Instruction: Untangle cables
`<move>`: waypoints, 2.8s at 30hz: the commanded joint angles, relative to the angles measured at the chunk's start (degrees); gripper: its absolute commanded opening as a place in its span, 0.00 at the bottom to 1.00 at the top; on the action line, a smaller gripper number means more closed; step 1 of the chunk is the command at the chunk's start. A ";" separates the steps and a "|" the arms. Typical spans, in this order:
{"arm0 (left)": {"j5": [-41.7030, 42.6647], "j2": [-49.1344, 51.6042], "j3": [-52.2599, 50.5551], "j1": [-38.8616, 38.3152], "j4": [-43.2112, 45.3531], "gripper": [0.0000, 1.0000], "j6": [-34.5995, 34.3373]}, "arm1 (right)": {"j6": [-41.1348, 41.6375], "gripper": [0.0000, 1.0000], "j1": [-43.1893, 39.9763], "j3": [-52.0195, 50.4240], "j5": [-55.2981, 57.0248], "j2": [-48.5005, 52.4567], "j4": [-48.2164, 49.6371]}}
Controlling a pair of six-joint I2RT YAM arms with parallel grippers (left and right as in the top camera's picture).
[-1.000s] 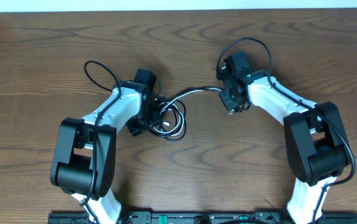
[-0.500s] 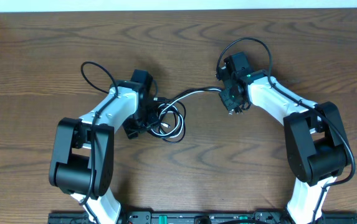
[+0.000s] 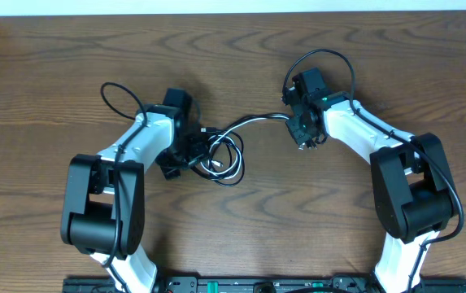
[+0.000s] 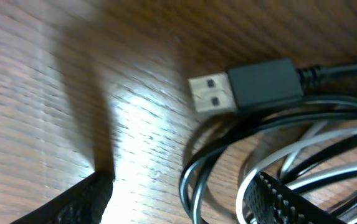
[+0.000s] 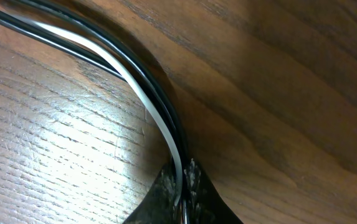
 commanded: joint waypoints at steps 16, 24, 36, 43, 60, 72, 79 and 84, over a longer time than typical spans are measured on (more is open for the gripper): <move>-7.98 0.50 -3.93 -3.28 2.27 0.61 -1.25 | 0.63 0.04 0.02 -1.77 0.11 3.41 0.44; -7.54 0.50 -4.17 -3.41 3.08 0.59 -1.20 | 0.66 0.04 0.02 -1.77 0.09 3.50 0.61; -7.54 0.50 -4.17 -3.43 3.67 0.67 -1.20 | 0.70 0.04 0.02 -1.77 0.00 3.65 1.05; -7.61 0.50 -4.31 -3.43 0.79 0.62 0.02 | 1.29 0.05 0.02 -1.77 -0.15 3.65 1.07; -32.33 0.50 -11.13 -3.37 2.16 0.61 2.10 | 1.25 0.04 0.02 -1.79 0.55 3.72 0.85; -36.26 0.50 -11.13 0.92 4.79 0.62 1.33 | 1.27 0.04 0.02 -1.79 0.52 3.76 0.85; -31.50 0.50 -11.13 7.72 5.16 0.62 0.50 | 1.29 0.04 0.20 -1.79 0.17 3.76 1.05; -31.50 0.50 -11.13 11.45 5.42 0.62 0.52 | 1.29 0.04 0.35 -1.79 0.09 3.76 1.01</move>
